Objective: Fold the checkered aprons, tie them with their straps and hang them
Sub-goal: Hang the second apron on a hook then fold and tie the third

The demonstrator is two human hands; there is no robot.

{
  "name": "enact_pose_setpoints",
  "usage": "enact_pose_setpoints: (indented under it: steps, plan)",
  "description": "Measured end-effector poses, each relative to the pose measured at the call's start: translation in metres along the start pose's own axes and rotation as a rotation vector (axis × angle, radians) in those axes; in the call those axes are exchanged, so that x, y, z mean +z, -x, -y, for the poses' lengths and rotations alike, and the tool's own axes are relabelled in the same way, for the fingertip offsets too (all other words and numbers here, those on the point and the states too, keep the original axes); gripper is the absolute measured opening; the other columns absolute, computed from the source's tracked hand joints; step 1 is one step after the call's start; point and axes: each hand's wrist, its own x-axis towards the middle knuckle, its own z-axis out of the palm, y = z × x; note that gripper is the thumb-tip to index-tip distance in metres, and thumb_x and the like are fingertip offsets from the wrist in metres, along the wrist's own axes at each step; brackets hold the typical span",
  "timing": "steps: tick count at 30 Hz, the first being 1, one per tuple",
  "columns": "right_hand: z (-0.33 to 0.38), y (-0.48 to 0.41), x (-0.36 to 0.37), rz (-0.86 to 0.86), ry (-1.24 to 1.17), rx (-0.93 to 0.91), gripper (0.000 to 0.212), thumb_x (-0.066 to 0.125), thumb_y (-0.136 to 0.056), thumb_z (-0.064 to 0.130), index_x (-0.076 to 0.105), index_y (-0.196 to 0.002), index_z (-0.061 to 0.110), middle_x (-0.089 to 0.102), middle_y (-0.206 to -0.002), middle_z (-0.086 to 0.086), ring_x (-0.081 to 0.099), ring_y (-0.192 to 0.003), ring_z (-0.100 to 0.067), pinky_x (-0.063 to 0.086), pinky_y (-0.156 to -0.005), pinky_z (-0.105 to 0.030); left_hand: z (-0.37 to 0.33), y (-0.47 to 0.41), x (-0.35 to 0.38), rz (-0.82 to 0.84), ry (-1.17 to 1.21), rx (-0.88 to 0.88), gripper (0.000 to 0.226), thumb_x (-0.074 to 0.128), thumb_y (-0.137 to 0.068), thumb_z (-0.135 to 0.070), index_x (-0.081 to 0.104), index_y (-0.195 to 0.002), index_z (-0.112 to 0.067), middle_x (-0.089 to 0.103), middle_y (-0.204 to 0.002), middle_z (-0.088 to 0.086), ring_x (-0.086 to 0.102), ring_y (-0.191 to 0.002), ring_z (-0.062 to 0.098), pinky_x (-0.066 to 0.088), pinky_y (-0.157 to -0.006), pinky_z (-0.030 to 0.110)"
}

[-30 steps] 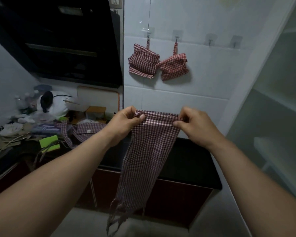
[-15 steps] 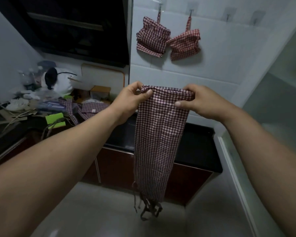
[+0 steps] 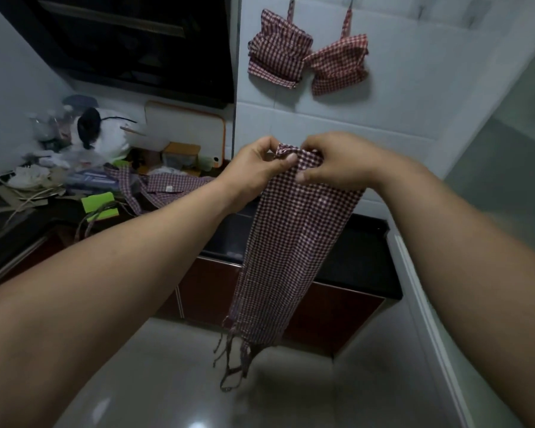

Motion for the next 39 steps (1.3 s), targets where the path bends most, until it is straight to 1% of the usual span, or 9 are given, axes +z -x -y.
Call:
enact_pose_setpoints:
  steps: [4,9,13,15,18,24,31,35,39]
  plan:
    - [0.003,-0.013,0.004,-0.037,0.013,0.011,0.020,0.070,-0.093,0.033,0.062,-0.079,0.021,0.062,-0.079,0.004,0.062,-0.086,-0.025,0.050,-0.073,-0.040,0.003,0.003,-0.005,0.008,-0.076,-0.001,0.018,0.069,-0.100,-0.017,0.063,-0.111,-0.004,0.076,-0.112,0.011,0.072,-0.106,0.022,0.055,-0.098,0.037]
    - [0.013,-0.022,0.007,-0.015,-0.043,-0.044,0.014,0.066,-0.097,0.033,0.061,-0.088,0.024,0.062,-0.086,0.006,0.060,-0.087,-0.021,0.045,-0.073,-0.038,0.008,0.012,-0.017,0.024,-0.218,-0.007,0.029,0.069,-0.100,-0.022,0.064,-0.114,0.003,0.073,-0.115,0.014,0.069,-0.105,0.019,0.051,-0.100,0.039]
    - [0.017,-0.027,0.013,-0.088,-0.050,-0.047,0.015,0.063,-0.098,0.033,0.061,-0.087,0.023,0.066,-0.090,0.004,0.062,-0.091,-0.023,0.053,-0.080,-0.045,0.013,0.016,-0.021,-0.057,-0.291,0.011,0.036,0.071,-0.098,-0.025,0.053,-0.129,-0.020,0.070,-0.105,0.009,0.071,-0.095,0.014,0.058,-0.088,0.036]
    - [0.014,-0.030,0.007,-0.094,-0.056,-0.039,0.017,0.063,-0.098,0.033,0.058,-0.084,0.024,0.064,-0.088,0.006,0.061,-0.091,-0.021,0.053,-0.082,-0.046,0.019,0.023,-0.029,-0.071,-0.330,0.019,0.050,0.071,-0.098,-0.030,0.038,-0.136,-0.030,0.063,-0.118,-0.002,0.071,-0.100,0.011,0.059,-0.089,0.031]
    - [0.014,-0.032,-0.005,-0.087,-0.070,-0.054,0.017,0.064,-0.098,0.031,0.060,-0.085,0.021,0.065,-0.087,0.007,0.061,-0.088,-0.018,0.052,-0.082,-0.045,0.032,0.029,-0.035,-0.059,-0.360,0.051,0.042,0.069,-0.100,-0.030,0.037,-0.128,-0.030,0.058,-0.126,-0.005,0.068,-0.106,0.009,0.059,-0.090,0.030]
    - [0.016,-0.036,-0.012,-0.087,-0.048,-0.038,0.012,0.065,-0.097,0.029,0.065,-0.090,0.019,0.068,-0.091,0.005,0.062,-0.091,-0.019,0.052,-0.083,-0.044,0.045,0.028,-0.033,-0.081,-0.303,0.120,0.020,0.071,-0.099,-0.027,0.054,-0.109,-0.026,0.067,-0.109,-0.004,0.068,-0.097,0.007,0.058,-0.082,0.025]
    - [0.022,-0.037,-0.024,-0.084,-0.060,-0.003,0.010,0.066,-0.098,0.023,0.066,-0.089,0.017,0.067,-0.089,0.004,0.060,-0.088,-0.017,0.047,-0.076,-0.035,0.069,0.035,-0.034,-0.013,-0.182,0.066,0.006,0.068,-0.100,-0.026,0.067,-0.104,-0.021,0.073,-0.105,-0.003,0.071,-0.100,0.015,0.060,-0.092,0.049]
    - [0.027,-0.038,-0.029,-0.074,-0.089,0.000,0.013,0.066,-0.098,0.022,0.063,-0.086,0.023,0.064,-0.083,0.010,0.058,-0.083,-0.012,0.040,-0.071,-0.030,0.074,0.034,-0.035,0.189,-0.135,-0.087,0.019,0.066,-0.102,-0.027,0.074,-0.118,-0.020,0.076,-0.116,-0.006,0.072,-0.109,0.010,0.057,-0.098,0.039]
    - [0.028,-0.037,-0.035,-0.058,-0.097,0.030,0.015,0.067,-0.099,0.022,0.064,-0.085,0.022,0.062,-0.080,0.011,0.055,-0.076,-0.003,0.040,-0.067,-0.027,0.092,0.033,-0.039,0.303,-0.274,-0.199,0.021,0.060,-0.104,-0.036,0.075,-0.112,-0.024,0.076,-0.112,-0.011,0.071,-0.102,0.003,0.055,-0.099,0.037]
